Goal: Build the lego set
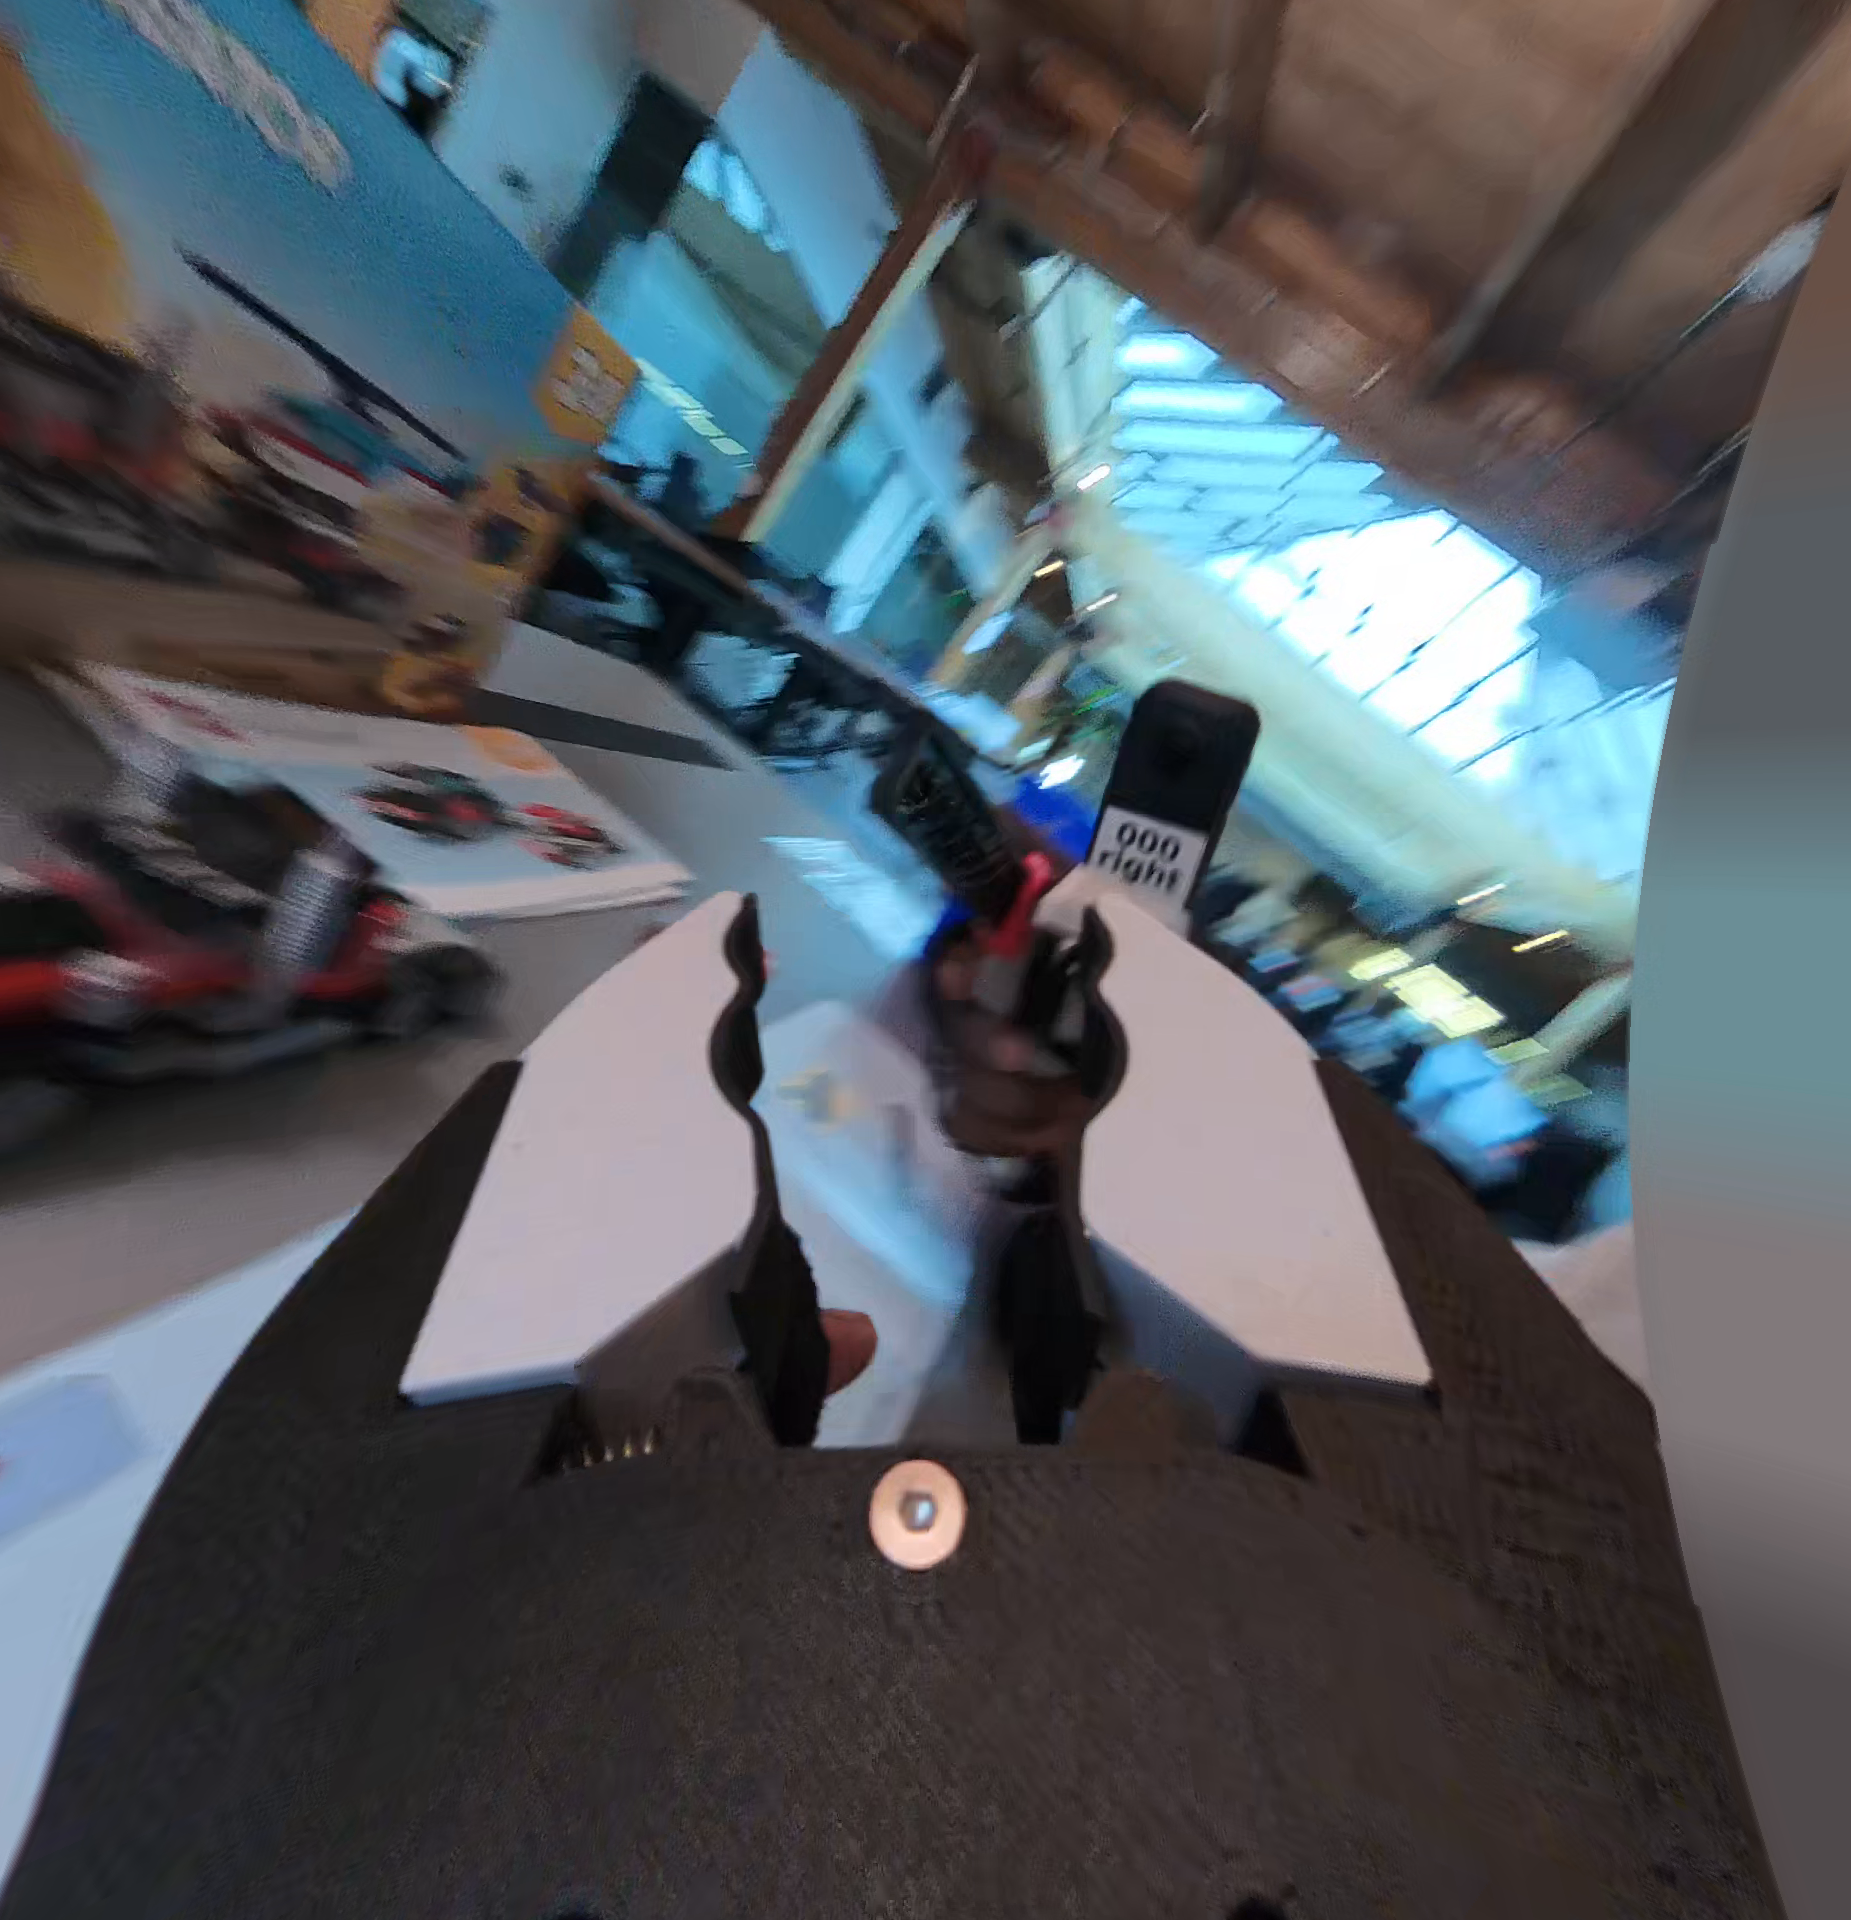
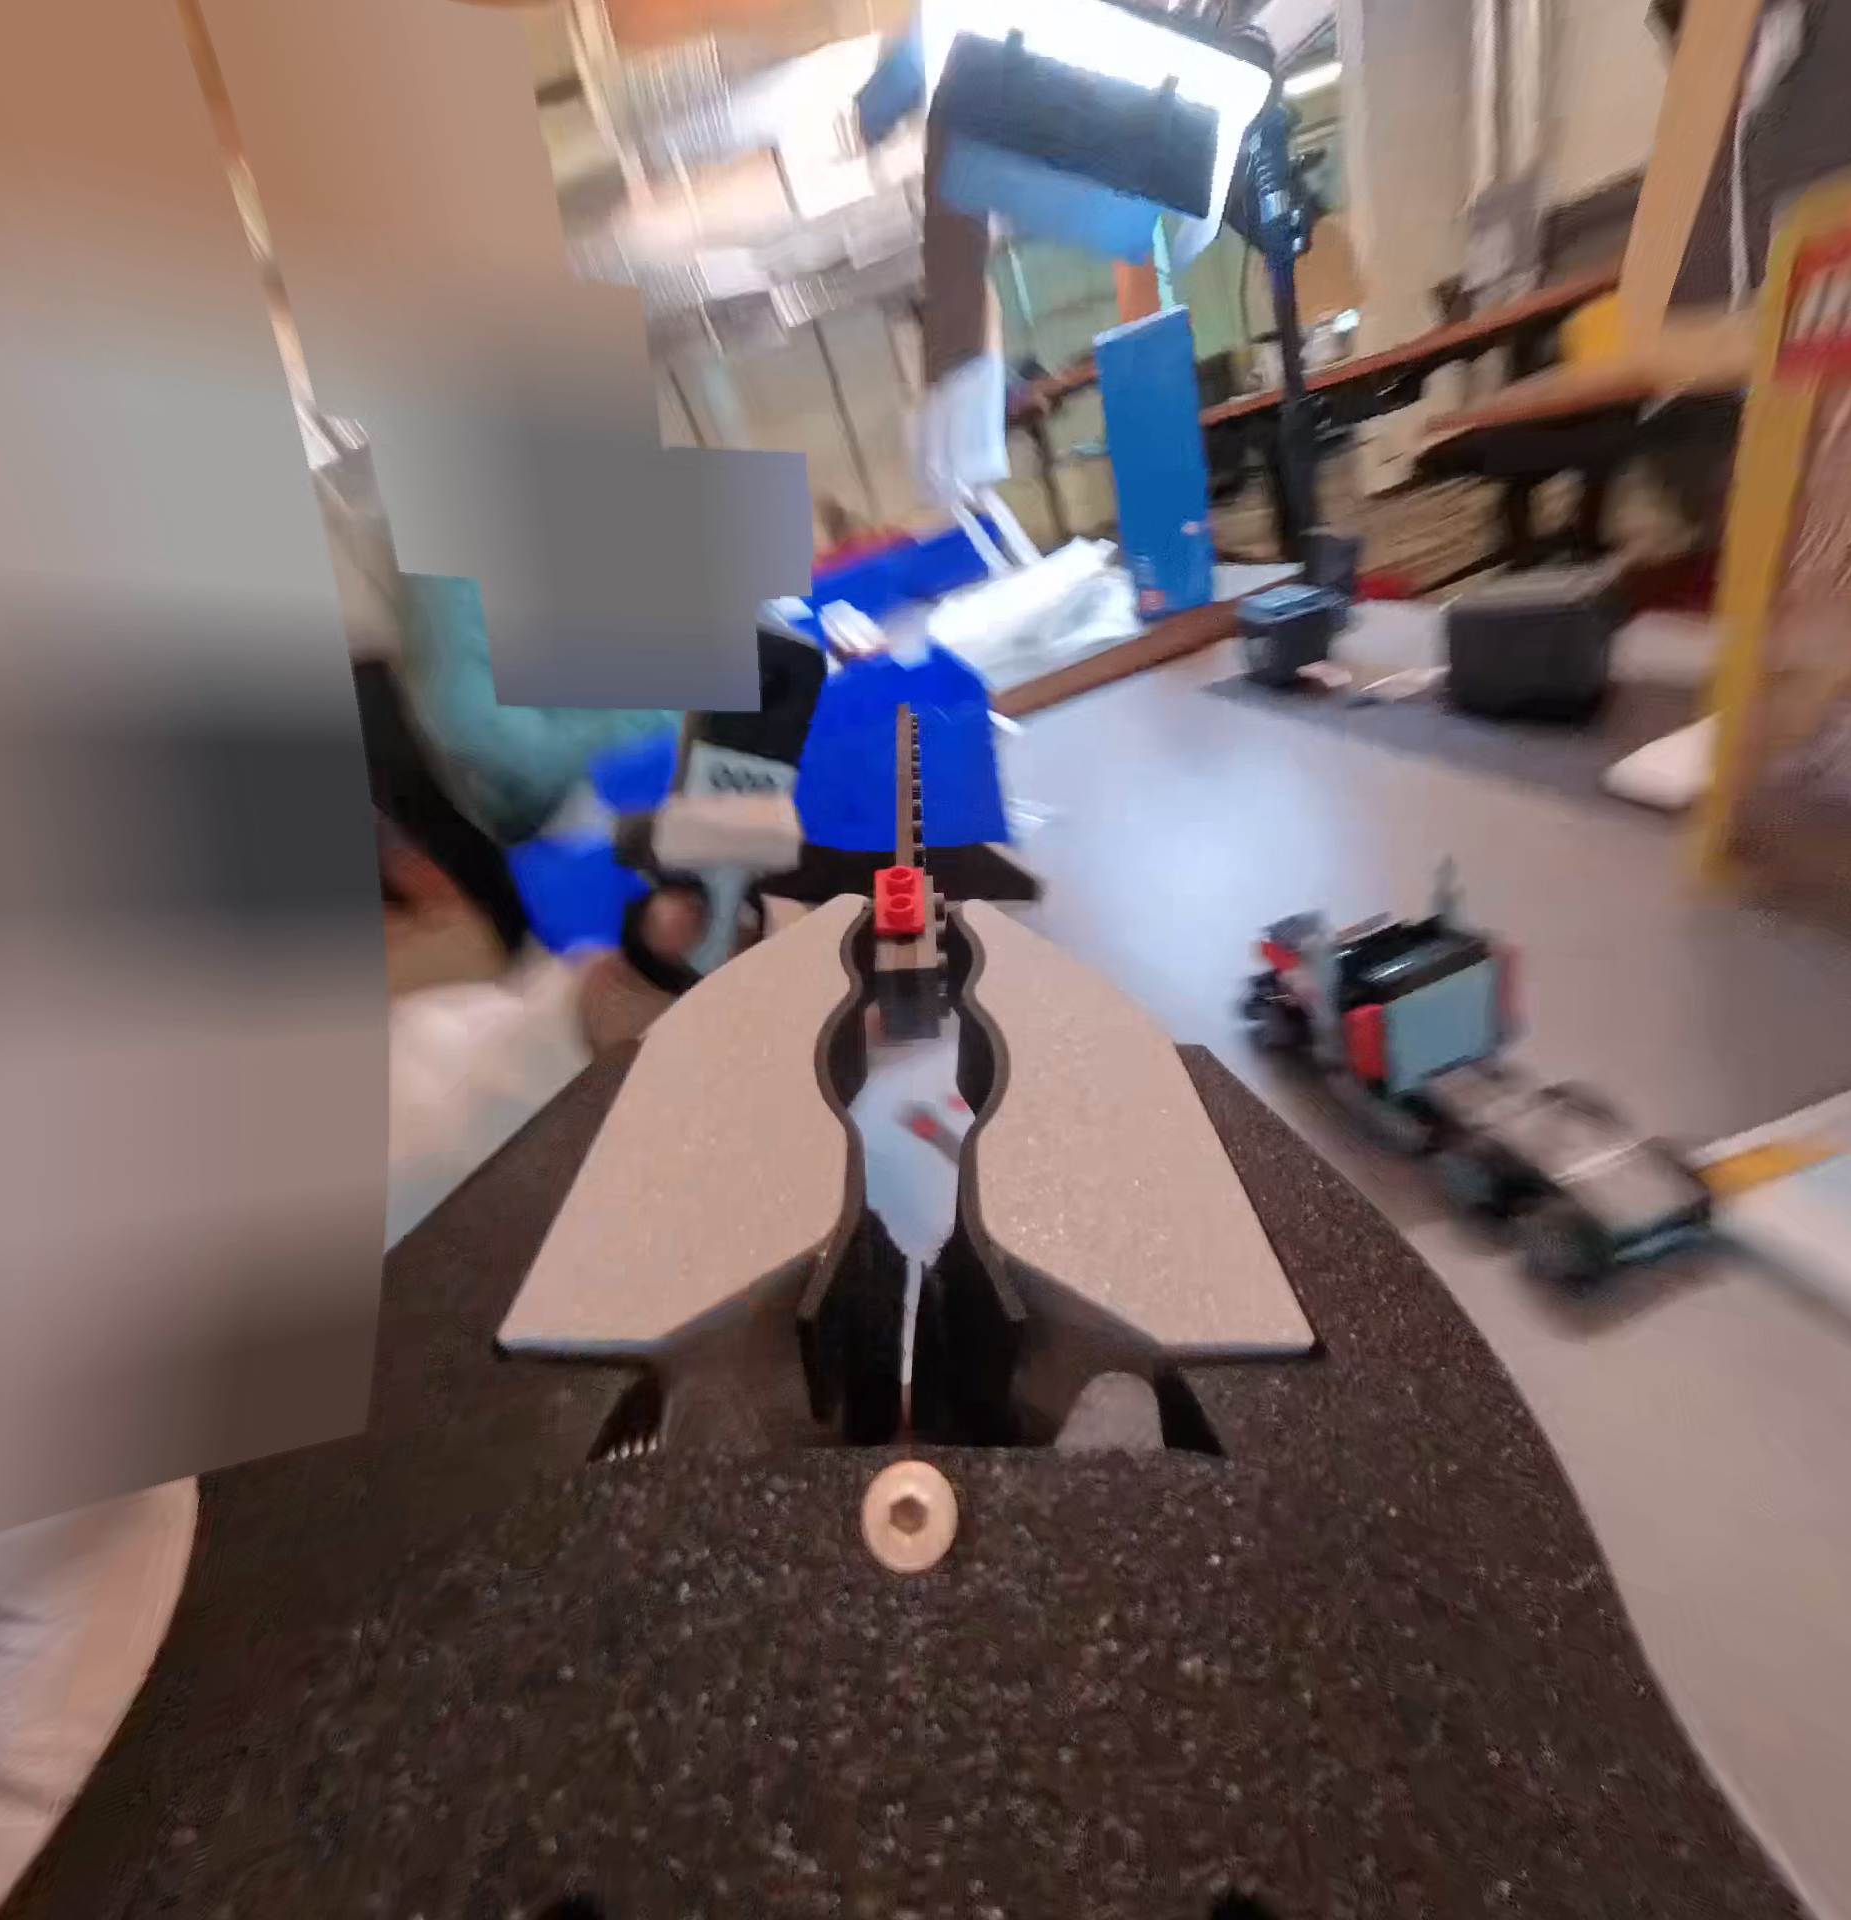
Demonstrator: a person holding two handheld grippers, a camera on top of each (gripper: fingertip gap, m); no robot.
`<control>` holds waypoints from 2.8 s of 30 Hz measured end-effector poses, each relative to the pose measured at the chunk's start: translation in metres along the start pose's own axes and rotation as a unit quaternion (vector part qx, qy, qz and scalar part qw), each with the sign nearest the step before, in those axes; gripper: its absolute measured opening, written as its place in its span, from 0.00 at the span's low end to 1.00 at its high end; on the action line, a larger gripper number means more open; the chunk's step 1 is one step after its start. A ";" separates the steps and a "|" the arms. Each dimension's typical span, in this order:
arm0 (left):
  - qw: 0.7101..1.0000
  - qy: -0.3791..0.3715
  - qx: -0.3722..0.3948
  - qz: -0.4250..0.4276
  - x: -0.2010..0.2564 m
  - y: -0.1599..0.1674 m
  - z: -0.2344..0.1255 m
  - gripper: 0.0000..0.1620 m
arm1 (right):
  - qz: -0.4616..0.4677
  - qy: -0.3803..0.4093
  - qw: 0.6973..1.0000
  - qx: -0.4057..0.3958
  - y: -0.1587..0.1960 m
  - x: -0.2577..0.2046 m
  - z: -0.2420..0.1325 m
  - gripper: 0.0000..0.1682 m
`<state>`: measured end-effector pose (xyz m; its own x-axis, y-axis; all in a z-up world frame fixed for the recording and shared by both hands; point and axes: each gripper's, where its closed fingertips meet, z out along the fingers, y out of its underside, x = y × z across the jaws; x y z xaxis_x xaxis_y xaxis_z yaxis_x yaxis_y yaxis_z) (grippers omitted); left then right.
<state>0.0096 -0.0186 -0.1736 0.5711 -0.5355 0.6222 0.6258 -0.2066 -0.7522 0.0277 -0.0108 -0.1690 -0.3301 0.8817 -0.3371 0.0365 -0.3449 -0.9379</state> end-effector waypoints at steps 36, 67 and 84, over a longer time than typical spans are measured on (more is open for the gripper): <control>0.630 -0.101 -0.376 0.672 -0.067 0.049 -0.004 0.15 | 0.275 -0.049 0.953 -0.116 0.058 0.030 -0.021 0.07; 0.719 -0.057 -0.308 0.621 -0.055 0.041 -0.015 0.13 | 0.117 -0.025 0.989 -0.084 0.042 0.016 0.000 0.07; 0.865 -0.090 -0.257 0.422 -0.046 -0.020 -0.069 0.23 | 0.224 -0.026 0.962 -0.156 0.071 0.023 0.004 0.07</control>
<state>-0.0658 -0.0466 -0.2021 0.8112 -0.5468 -0.2073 -0.3469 -0.1645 -0.9234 0.0186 -0.0162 -0.2433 -0.2618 0.6465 -0.7166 0.4642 -0.5666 -0.6808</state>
